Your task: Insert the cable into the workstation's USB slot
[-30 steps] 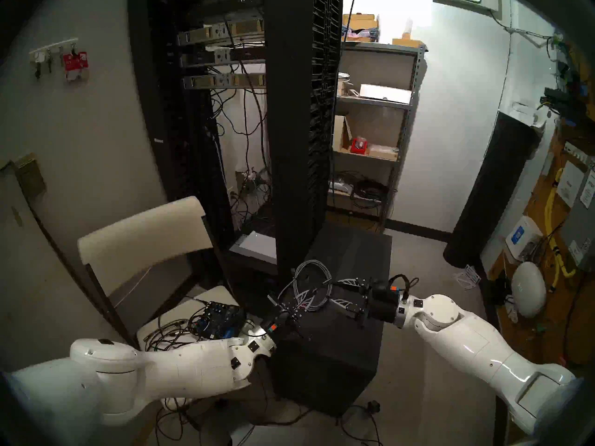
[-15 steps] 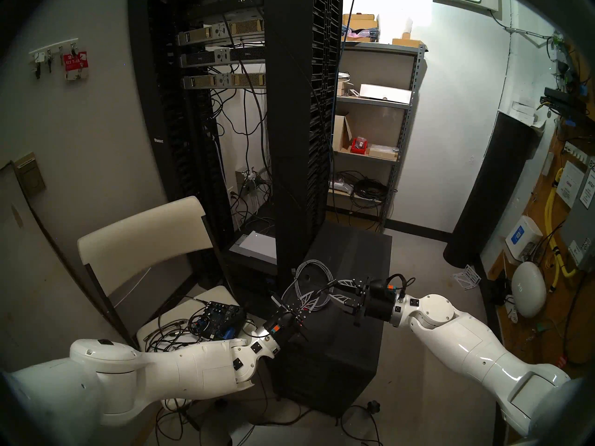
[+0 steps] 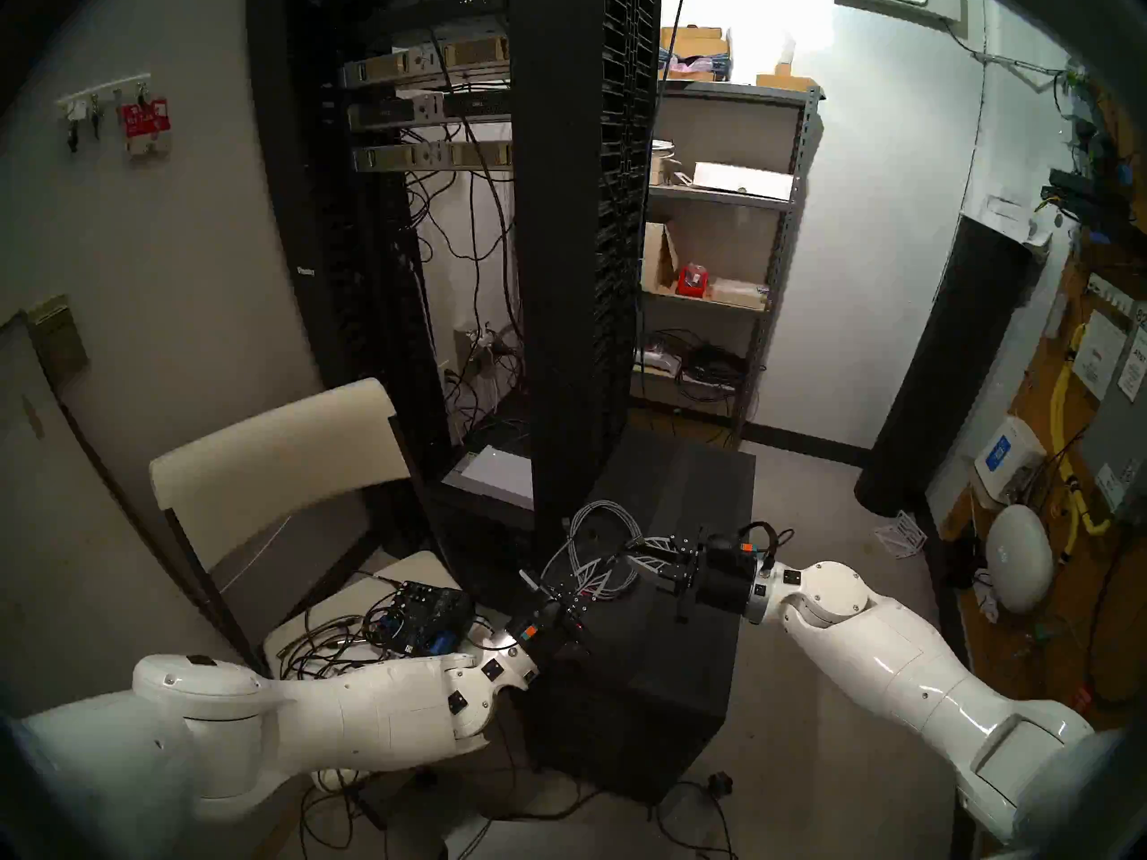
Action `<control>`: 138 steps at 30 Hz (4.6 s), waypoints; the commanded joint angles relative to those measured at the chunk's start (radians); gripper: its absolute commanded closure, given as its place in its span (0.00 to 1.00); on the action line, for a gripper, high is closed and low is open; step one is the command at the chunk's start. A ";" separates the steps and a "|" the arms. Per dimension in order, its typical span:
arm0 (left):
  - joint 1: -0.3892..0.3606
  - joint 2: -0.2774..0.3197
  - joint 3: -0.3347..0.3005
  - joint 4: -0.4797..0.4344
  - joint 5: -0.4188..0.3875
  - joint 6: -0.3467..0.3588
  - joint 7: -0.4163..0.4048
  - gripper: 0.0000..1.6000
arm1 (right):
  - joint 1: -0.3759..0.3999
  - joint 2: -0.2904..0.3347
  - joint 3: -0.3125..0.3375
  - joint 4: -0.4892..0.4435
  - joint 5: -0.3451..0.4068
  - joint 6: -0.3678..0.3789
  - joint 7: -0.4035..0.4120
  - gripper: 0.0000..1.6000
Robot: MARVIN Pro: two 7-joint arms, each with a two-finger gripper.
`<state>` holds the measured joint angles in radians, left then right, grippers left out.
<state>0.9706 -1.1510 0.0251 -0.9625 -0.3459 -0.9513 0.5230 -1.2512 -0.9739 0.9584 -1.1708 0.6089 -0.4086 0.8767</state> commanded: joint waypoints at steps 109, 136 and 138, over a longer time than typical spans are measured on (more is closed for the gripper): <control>-0.128 -0.059 -0.088 0.289 1.051 -0.009 0.452 1.00 | -0.016 0.101 0.012 -0.168 -0.135 0.129 0.078 0.40; -0.092 -0.055 -0.189 0.286 1.136 -0.009 0.447 1.00 | -0.031 0.110 0.046 -0.209 -0.130 0.252 0.048 0.26; -0.085 -0.055 -0.202 0.283 1.141 -0.009 0.445 1.00 | -0.031 0.110 0.046 -0.214 -0.130 0.256 0.048 0.27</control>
<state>0.8735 -1.2010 -0.1389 -0.6666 0.7911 -0.9604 0.8655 -1.2981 -0.8563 0.9932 -1.3495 0.4717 -0.1524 0.9319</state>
